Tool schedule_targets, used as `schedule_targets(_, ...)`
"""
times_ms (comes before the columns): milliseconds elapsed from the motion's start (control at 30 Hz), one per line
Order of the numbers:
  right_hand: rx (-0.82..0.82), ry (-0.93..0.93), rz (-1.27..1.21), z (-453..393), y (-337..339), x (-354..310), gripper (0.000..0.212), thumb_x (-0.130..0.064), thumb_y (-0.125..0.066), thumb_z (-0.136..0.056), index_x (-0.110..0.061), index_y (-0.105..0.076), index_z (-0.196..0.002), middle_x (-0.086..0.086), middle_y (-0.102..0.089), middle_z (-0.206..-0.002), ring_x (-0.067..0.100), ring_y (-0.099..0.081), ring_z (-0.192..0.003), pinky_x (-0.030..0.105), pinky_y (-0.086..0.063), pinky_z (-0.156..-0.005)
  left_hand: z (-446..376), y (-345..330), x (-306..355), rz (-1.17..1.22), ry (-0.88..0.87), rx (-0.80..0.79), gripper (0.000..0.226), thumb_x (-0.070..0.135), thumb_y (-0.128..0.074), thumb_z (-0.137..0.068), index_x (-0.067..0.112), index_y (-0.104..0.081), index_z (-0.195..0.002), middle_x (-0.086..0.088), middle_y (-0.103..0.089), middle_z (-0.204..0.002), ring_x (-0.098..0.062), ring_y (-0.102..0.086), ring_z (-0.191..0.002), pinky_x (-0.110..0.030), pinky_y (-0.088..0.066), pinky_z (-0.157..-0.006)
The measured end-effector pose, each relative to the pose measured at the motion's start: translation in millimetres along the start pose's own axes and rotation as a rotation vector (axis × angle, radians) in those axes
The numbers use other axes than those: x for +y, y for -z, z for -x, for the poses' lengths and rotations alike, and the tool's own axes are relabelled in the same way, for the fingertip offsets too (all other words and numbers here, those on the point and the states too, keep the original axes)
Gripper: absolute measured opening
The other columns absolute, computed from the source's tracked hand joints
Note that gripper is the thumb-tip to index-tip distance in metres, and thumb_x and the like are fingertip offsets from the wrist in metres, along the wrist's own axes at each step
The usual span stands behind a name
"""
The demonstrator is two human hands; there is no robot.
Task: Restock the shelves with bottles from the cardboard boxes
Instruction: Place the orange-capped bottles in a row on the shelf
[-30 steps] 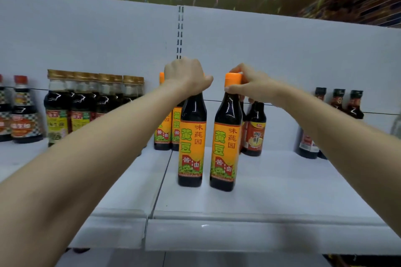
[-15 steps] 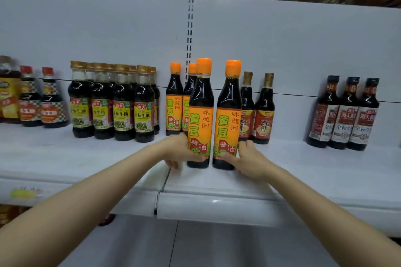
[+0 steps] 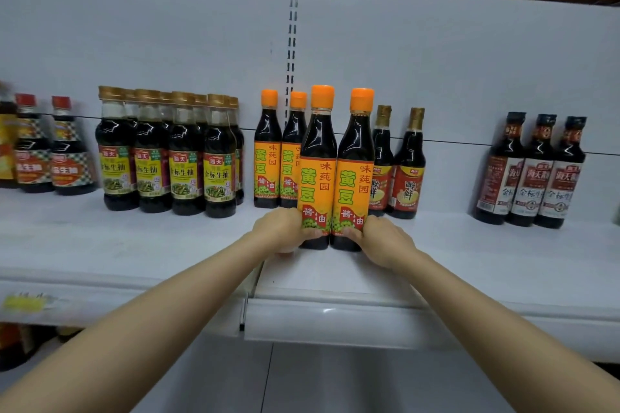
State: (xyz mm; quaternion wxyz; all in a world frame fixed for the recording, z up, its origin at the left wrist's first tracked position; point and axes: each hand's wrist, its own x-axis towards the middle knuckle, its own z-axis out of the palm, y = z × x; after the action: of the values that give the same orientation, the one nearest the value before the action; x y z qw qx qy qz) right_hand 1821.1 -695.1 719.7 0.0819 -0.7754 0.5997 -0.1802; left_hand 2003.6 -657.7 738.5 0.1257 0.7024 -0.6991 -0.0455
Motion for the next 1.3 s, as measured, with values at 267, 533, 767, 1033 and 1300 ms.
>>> schedule_targets(267,-0.181,-0.038,0.013,-39,5,-3,0.041,-0.029,-0.033,-0.104,-0.009,-0.039,-0.138,0.015,-0.046,-0.137,0.033,-0.043,-0.121,0.041,-0.038,-0.104,-39,-4,9,0.012,0.066,-0.048,0.05,0.049,-0.042,-0.097,0.005,-0.051,-0.12,-0.01,-0.058,-0.101,-0.027,-0.059,-0.095,-0.032,-0.045,-0.074)
schedule_targets(533,-0.22,-0.137,0.114,-57,8,-10,0.037,-0.013,-0.028,-0.105,0.003,-0.042,-0.136,0.019,-0.043,-0.14,0.033,-0.044,-0.126,0.033,-0.036,-0.101,-71,-7,11,0.278,0.251,-0.171,0.048,0.049,-0.038,-0.098,0.001,-0.044,-0.1,-0.012,-0.063,-0.063,-0.023,-0.058,-0.054,-0.033,-0.053,-0.062)
schedule_targets(767,-0.236,-0.172,0.058,-78,5,-8,0.037,-0.015,-0.027,-0.105,-0.001,-0.041,-0.136,0.019,-0.046,-0.138,0.033,-0.048,-0.123,0.035,-0.04,-0.1,-90,-6,10,0.121,0.22,-0.239,0.041,0.034,-0.034,-0.104,0.013,-0.045,-0.137,-0.008,-0.056,-0.059,-0.019,-0.054,-0.05,-0.032,-0.054,-0.068)
schedule_targets(1033,-0.222,-0.224,-0.033,-80,6,-6,0.037,-0.02,-0.024,-0.106,-0.004,-0.047,-0.132,0.016,-0.054,-0.129,0.031,-0.053,-0.112,0.032,-0.043,-0.087,-101,-3,6,0.308,0.264,-0.341,0.056,0.047,-0.033,-0.1,0.001,-0.049,-0.072,-0.007,-0.056,-0.038,-0.016,-0.055,-0.032,-0.027,-0.05,-0.048)
schedule_targets(1300,-0.248,-0.242,-0.046,-83,7,-7,0.027,-0.025,-0.024,-0.107,-0.01,-0.045,-0.107,0.009,-0.05,-0.092,0.017,-0.048,-0.064,0.025,-0.036,-0.049,-102,-4,5,0.317,0.251,-0.365,0.052,0.032,-0.027,-0.105,0.001,-0.056,-0.075,-0.007,-0.058,-0.04,-0.014,-0.054,-0.029,-0.029,-0.051,-0.052)
